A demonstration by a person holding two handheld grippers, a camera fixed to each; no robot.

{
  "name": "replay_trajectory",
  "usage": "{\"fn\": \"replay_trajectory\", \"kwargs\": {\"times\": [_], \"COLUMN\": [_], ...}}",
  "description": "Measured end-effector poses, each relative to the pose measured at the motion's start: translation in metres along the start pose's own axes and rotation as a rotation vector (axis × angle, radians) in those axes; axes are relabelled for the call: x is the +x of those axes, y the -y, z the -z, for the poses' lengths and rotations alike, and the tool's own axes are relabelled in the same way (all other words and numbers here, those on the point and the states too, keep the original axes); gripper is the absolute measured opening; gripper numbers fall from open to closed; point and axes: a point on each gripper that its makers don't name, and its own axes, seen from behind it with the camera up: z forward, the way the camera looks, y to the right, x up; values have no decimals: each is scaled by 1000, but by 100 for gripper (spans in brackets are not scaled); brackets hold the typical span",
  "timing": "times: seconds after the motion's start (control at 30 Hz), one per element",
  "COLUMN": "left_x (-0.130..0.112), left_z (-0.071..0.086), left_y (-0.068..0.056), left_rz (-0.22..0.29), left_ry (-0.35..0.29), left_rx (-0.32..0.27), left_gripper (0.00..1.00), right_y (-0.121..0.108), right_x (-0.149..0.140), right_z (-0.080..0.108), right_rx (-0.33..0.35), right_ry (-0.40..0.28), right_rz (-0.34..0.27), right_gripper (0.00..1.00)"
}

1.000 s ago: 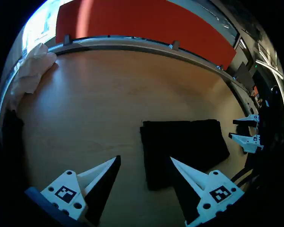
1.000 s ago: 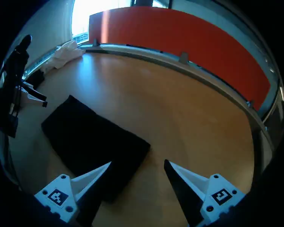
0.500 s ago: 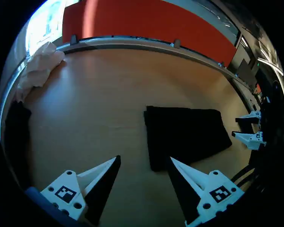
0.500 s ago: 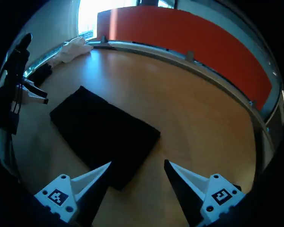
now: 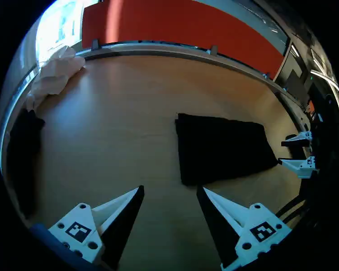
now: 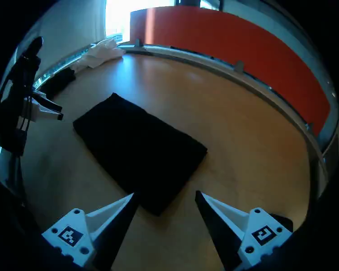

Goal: Fold towel

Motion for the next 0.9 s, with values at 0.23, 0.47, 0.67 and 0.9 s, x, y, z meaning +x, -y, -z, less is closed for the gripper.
{"fn": "replay_trajectory", "kwargs": {"times": [0.23, 0.47, 0.67, 0.9], "left_x": [-14, -26, -33, -37], "left_z": [10, 20, 24, 28], "left_y": [2, 4, 7, 6], "left_rz": [7, 7, 9, 19], "left_ry": [0, 6, 13, 17], "left_rx": [18, 26, 31, 26], "left_gripper": [85, 86, 86, 86], "right_y": [9, 14, 11, 10], "right_x": [-12, -24, -31, -35], "right_z": [-1, -3, -4, -7], "right_rx": [53, 97, 100, 109], "right_ry": [47, 88, 107, 120], "right_rz": [27, 31, 61, 79], "right_gripper": [71, 56, 49, 24]}}
